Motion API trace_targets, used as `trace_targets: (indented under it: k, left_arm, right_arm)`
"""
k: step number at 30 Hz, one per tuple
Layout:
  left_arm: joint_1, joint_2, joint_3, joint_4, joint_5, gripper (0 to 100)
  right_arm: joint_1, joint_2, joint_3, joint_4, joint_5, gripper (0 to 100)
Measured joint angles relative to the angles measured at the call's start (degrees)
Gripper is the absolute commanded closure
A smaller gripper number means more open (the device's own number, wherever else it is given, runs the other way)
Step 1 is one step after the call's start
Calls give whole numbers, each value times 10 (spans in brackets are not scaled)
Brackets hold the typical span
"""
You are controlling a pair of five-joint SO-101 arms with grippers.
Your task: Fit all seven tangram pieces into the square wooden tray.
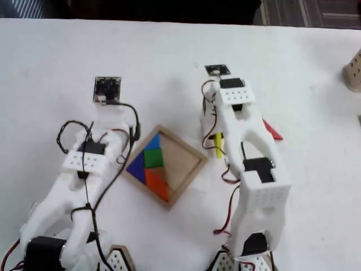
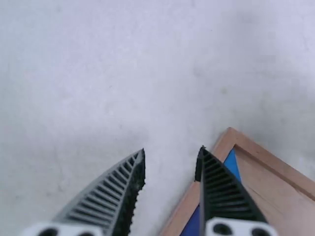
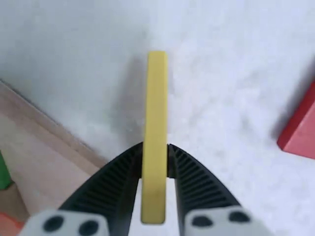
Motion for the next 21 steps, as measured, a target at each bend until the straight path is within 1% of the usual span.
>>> trace_targets:
  k: [5,10,12,15,21]
  left_arm:
    - [0,0,0,0,0,819]
    - [-3,0,0,0,0,819]
    - [-13,0,0,0,0,819]
    - [-22,0,0,0,0,822]
    - [-38,0,0,0,0,823]
  right_arm:
    - [-53,-87,81,-6,0,981]
    - [-102,-202,212,-73,0,981]
    - [-112,-239,258,-98,-4,981]
    - [-113,-265,298,-127,-40,981]
    - [-120,-270,314,-175,-89,981]
